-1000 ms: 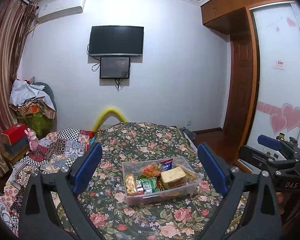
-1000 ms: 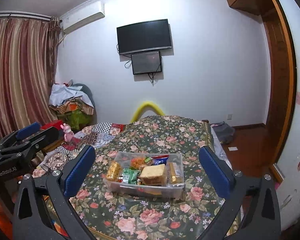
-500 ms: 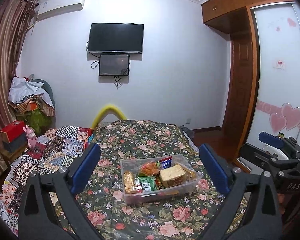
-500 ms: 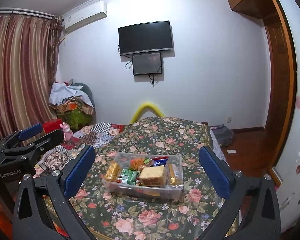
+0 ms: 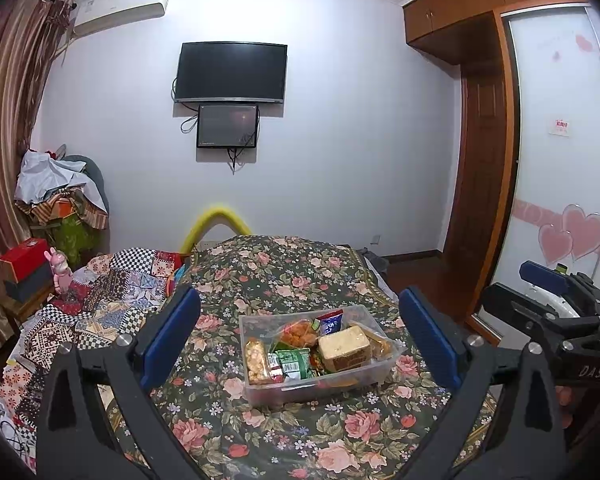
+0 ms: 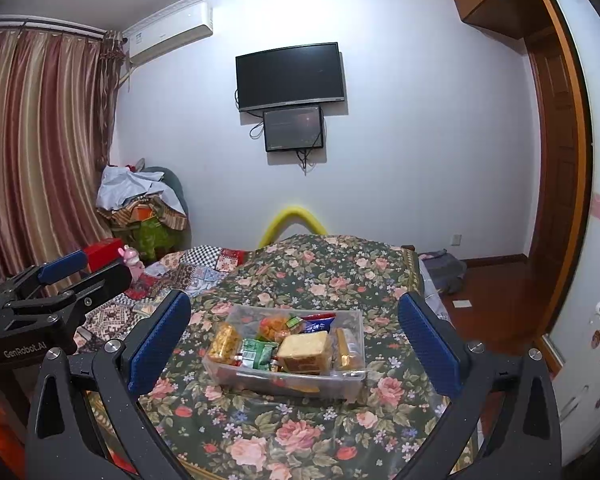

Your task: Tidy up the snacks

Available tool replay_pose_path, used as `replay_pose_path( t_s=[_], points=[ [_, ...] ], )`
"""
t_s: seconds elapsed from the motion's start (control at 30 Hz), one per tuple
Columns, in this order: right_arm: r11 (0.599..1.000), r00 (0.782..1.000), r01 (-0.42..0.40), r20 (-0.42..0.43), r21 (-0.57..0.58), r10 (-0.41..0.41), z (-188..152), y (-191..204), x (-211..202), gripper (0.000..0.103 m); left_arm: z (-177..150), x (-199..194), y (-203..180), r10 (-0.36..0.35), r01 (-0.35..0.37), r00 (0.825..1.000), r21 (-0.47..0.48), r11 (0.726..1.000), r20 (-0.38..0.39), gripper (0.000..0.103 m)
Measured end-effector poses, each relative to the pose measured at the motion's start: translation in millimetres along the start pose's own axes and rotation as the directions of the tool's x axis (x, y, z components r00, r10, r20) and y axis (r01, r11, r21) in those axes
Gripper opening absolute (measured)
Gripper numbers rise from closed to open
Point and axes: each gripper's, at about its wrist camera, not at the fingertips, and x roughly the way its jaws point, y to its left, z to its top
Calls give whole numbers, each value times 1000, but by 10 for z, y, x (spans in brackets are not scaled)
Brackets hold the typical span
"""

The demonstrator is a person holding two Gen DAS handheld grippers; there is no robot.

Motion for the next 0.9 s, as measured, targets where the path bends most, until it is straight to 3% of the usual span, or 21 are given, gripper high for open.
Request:
replay_pose_path(
  t_s=[0.9],
  points=[
    [1000,1000,-1,-20,9,1,-2,-17,24,103,-5,39,-59,-33,33,999,7,999,-14,101]
  ],
)
